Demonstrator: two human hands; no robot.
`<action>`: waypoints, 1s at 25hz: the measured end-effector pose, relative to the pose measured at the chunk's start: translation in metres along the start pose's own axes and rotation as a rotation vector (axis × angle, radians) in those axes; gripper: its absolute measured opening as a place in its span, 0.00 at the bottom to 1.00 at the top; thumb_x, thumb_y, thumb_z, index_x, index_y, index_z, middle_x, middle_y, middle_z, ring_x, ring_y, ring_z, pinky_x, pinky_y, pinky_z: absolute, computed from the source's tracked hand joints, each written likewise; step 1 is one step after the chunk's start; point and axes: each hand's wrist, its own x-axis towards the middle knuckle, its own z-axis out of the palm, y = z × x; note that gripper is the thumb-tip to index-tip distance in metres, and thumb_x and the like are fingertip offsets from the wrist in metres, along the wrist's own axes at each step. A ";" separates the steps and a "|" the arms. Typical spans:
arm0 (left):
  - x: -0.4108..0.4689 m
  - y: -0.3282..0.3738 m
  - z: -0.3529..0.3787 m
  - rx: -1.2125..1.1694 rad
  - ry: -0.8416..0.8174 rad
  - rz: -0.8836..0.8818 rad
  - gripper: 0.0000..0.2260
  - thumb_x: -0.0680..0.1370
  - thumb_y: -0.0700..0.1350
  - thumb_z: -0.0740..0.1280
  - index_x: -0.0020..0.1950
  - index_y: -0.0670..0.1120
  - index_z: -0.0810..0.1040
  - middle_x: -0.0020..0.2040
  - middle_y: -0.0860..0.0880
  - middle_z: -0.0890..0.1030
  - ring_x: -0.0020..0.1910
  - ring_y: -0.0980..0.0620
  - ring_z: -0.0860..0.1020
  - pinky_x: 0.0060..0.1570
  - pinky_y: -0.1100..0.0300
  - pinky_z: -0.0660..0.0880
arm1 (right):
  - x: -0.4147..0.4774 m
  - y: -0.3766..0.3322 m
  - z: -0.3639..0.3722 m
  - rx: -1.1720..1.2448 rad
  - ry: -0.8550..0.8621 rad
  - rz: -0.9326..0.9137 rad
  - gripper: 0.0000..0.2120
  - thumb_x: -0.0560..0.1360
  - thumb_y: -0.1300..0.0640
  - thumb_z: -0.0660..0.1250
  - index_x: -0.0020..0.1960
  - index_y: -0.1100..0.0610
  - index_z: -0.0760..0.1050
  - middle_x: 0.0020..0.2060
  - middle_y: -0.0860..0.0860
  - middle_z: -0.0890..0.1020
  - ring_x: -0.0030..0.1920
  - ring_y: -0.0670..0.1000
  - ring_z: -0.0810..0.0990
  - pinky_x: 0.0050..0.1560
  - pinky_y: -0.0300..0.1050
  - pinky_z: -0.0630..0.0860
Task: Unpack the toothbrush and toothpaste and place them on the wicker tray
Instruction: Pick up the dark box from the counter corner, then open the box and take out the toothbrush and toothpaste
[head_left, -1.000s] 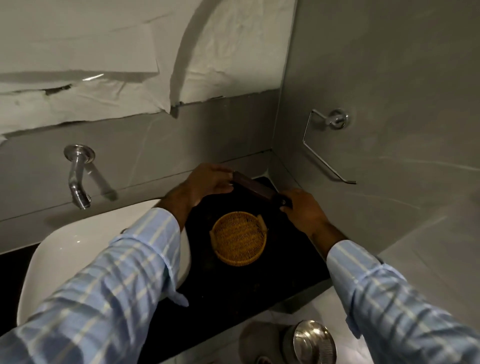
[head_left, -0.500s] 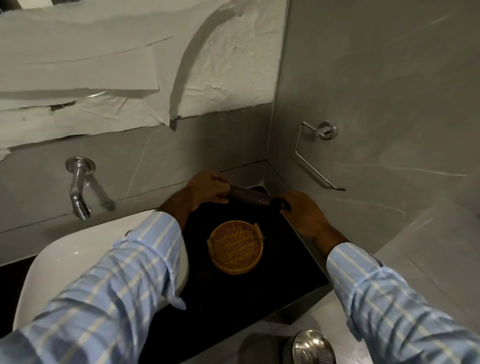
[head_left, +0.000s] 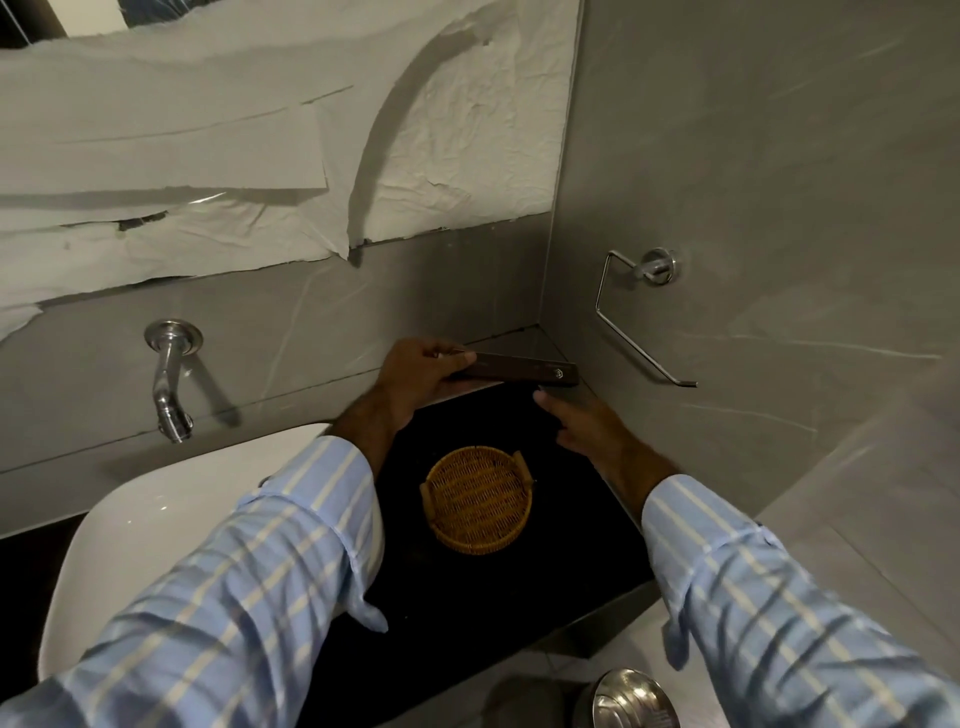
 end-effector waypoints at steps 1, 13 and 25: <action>-0.002 0.002 0.001 -0.050 -0.022 -0.012 0.02 0.70 0.40 0.78 0.41 0.46 0.88 0.40 0.44 0.85 0.40 0.47 0.85 0.44 0.55 0.83 | -0.001 -0.007 0.007 0.303 -0.150 0.138 0.35 0.68 0.44 0.78 0.66 0.63 0.73 0.60 0.62 0.80 0.60 0.60 0.81 0.50 0.47 0.81; -0.019 0.001 -0.005 0.122 -0.011 0.073 0.13 0.72 0.39 0.75 0.57 0.43 0.81 0.52 0.42 0.84 0.43 0.48 0.84 0.38 0.59 0.82 | 0.004 -0.044 0.033 0.911 -0.249 0.078 0.09 0.79 0.56 0.68 0.52 0.63 0.78 0.40 0.61 0.87 0.45 0.58 0.86 0.38 0.48 0.86; -0.013 -0.019 0.036 -0.799 0.072 -0.367 0.08 0.78 0.43 0.68 0.47 0.38 0.78 0.40 0.39 0.83 0.36 0.44 0.85 0.38 0.54 0.83 | -0.007 -0.080 0.034 0.383 -0.130 -0.292 0.04 0.77 0.57 0.70 0.50 0.57 0.80 0.49 0.56 0.86 0.42 0.49 0.88 0.36 0.38 0.83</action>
